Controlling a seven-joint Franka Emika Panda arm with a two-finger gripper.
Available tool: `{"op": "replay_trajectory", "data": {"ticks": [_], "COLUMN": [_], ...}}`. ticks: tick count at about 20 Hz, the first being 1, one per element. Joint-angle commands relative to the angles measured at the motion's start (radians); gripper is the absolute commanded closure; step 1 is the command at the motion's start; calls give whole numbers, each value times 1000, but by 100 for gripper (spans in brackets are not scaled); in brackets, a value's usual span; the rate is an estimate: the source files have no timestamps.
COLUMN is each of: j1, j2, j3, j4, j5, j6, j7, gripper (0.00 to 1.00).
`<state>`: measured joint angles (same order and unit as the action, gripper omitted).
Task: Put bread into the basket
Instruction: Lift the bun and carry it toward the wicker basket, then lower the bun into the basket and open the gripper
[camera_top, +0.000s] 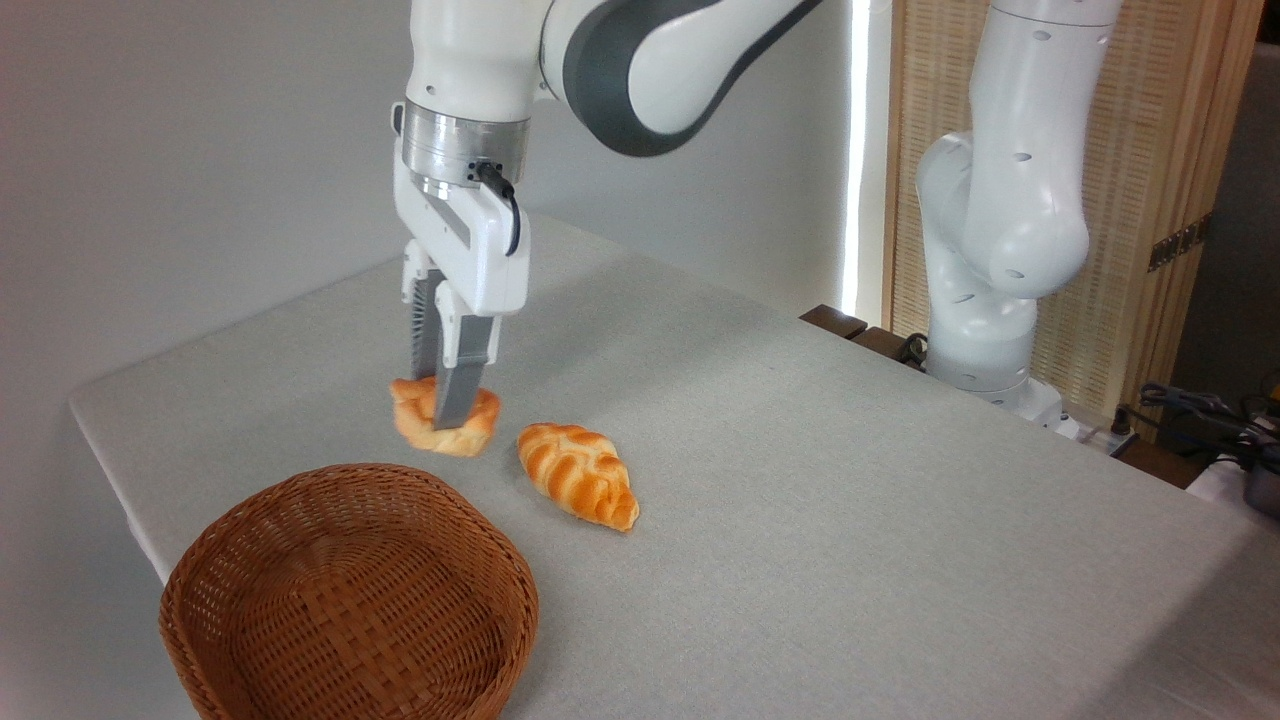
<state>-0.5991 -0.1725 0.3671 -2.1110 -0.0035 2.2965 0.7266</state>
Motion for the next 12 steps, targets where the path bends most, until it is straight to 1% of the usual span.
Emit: {"op": "replay_trajectory", "data": {"ticks": [1, 3, 4, 5, 6, 7, 8, 12], "j1": [-4, -2, -2, -4, -4, -5, -5, -5], "j2": [39, 59, 70, 86, 105, 122, 136, 157], "j3": [13, 15, 19, 29, 30, 30, 30, 30], "j4": [9, 9, 9, 9, 9, 9, 9, 9], "j5": [-53, -56, -75, -113, -156, -185, -188, -184], "j6": [128, 184, 217, 254, 296, 332, 354, 359], "j7": [-1, -3, -4, -4, -3, -3, -3, 1], "gripper": [48, 48, 42, 35, 31, 17, 0, 0]}}
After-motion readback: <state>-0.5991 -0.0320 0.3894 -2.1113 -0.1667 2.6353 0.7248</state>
